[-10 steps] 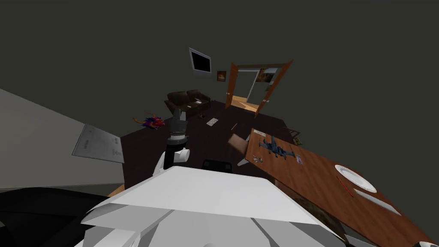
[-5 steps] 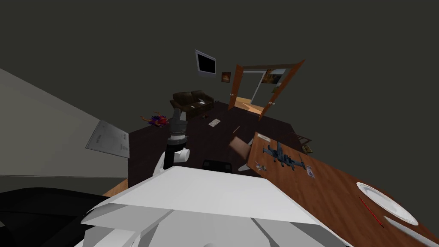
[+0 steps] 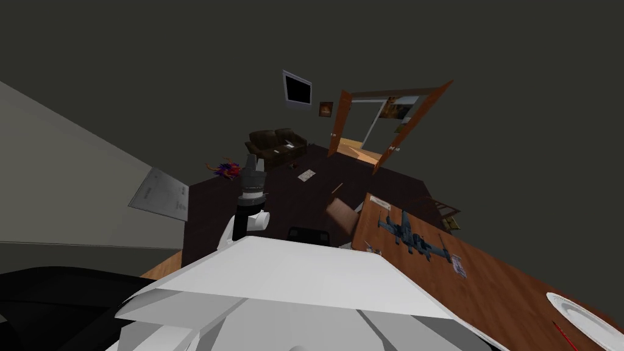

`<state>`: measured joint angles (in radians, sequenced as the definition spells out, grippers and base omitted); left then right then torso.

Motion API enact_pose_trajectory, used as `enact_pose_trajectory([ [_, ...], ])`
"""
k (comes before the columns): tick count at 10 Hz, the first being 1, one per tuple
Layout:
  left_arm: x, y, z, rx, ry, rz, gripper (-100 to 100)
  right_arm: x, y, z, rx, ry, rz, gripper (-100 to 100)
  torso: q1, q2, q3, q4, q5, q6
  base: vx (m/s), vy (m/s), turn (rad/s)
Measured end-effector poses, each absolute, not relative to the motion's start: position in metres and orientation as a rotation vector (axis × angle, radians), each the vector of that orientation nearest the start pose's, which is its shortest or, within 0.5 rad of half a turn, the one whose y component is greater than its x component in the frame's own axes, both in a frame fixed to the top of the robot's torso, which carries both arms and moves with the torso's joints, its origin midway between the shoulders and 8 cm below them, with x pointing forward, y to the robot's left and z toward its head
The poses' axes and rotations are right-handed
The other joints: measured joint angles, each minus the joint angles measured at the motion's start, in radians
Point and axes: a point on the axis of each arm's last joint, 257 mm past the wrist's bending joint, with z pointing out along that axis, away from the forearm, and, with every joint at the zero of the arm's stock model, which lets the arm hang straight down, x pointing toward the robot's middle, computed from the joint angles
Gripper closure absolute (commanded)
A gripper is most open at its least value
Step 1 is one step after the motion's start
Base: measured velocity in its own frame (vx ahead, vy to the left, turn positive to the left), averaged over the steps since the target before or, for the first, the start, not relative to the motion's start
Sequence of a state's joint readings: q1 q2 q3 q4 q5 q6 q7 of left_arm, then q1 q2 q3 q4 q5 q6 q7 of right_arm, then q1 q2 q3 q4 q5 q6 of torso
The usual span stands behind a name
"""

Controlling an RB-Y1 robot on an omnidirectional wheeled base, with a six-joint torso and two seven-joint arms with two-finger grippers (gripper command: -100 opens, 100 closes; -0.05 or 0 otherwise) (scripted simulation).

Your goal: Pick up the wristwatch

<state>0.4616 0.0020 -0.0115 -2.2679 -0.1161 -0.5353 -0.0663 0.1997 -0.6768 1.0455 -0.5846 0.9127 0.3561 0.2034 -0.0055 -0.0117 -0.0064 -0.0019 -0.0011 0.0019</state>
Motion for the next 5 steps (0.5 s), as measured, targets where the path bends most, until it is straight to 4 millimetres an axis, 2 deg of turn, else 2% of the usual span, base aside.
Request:
enact_pose_trajectory([
  [1,0.3456,0.2553,0.0367,-0.512,0.655,-1.206,0,0.0303,-0.5637,-0.616,-0.976,2.795,-0.842,-100,-0.001,-0.003,-0.002,-0.001,-0.001,0.0,0.138,-0.076,0.036],
  [3,0.3456,0.2553,0.0367,-0.512,0.655,-1.206,0,0.0343,-0.5671,-0.6149,-1.011,2.778,-0.862,-100,0.002,0.003,0.001,0.0,0.0,0.001,0.039,-0.027,0.02],
  [5,0.3456,0.2553,0.0367,-0.512,0.655,-1.206,0,0.0398,-0.5638,-0.6171,-1.059,2.757,-0.865,-100,0.001,0.001,0.0,0.0,0.0,0.0,0.094,-0.045,0.081],
])
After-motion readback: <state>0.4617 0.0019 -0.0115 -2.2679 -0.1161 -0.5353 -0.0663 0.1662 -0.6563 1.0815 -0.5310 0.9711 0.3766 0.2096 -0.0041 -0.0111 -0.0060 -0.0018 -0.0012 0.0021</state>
